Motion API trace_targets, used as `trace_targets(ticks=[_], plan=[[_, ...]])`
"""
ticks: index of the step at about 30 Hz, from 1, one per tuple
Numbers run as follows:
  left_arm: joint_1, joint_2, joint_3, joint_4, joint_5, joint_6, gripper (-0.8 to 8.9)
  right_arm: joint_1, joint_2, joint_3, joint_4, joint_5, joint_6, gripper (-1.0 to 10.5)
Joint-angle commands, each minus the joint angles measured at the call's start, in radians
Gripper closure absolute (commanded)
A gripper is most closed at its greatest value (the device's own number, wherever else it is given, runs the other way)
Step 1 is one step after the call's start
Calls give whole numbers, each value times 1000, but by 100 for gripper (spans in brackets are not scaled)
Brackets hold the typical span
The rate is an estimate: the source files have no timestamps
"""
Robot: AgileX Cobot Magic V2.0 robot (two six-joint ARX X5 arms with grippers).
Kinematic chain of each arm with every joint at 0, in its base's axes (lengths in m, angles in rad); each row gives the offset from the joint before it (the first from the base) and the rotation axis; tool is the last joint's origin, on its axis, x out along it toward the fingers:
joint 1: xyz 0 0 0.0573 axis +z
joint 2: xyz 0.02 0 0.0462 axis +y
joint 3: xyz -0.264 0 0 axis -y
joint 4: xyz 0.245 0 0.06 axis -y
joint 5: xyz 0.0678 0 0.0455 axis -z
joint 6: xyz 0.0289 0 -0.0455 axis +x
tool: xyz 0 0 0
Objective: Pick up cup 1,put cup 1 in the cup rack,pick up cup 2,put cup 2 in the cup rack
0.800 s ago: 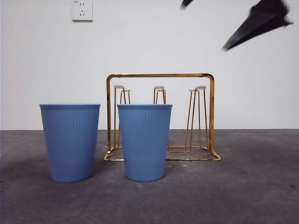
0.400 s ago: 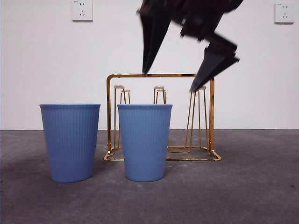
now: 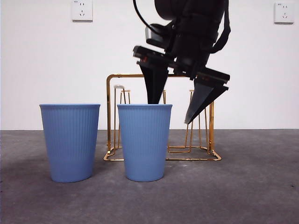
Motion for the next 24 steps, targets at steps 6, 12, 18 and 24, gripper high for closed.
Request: trace_targets(ticks=[6,12,18,24], plan=[[-3,1,3,8,4,-13,217,2,37,2,45,-12,10,825],[-3,6,3,8,4,-26,217,3,37,2,54,-11,-12,958],[-3,17,3,21,5,-51,217,2,28,2,11,-11,-39,959],[-19,26,3,72,68,-118,217,3,-89,2,-23,-11,-71,959]])
